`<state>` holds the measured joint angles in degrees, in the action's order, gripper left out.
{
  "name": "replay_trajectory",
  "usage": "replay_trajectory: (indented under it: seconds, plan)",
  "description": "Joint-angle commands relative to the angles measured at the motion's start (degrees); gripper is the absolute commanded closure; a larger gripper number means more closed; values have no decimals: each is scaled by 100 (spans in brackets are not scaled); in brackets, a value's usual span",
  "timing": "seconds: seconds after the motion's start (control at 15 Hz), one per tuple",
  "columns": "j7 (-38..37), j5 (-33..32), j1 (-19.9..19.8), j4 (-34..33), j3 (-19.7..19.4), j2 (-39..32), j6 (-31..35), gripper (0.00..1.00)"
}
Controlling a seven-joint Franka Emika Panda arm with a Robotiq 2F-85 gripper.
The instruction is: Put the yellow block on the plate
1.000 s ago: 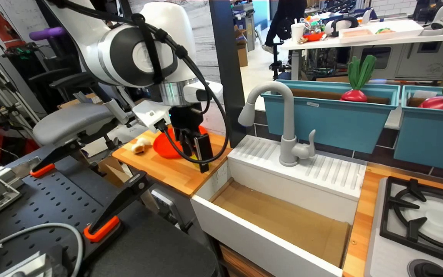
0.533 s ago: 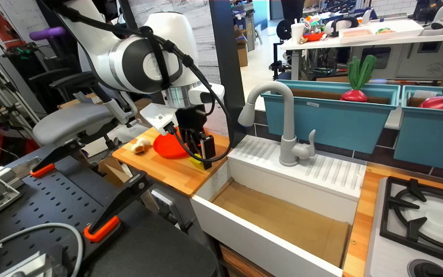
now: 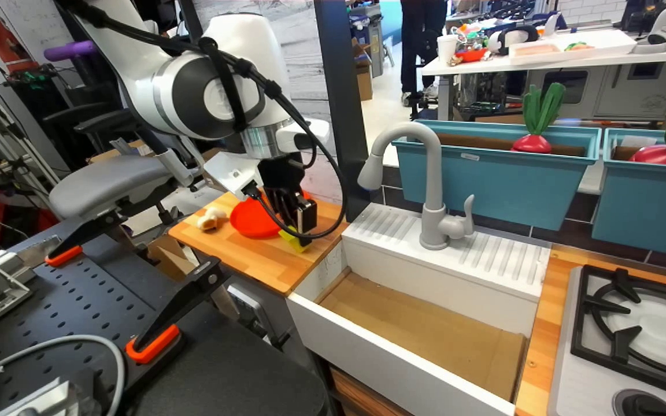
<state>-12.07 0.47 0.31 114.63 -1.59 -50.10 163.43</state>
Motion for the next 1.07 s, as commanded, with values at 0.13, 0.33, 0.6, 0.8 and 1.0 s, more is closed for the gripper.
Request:
replay_trajectory:
  seconds: [0.13, 0.33, 0.6, 0.8, 1.0]
  plan:
    - [283, 228, 15, 1345, 438, 1388, 624, 80]
    - [217, 259, 129, 1384, 620, 1669, 602, 80]
    - [229, 343, 245, 967, 776, 1422, 528, 80]
    - [255, 350, 289, 641, 814, 1041, 573, 80]
    - [230, 366, 310, 202, 787, 546, 510, 80]
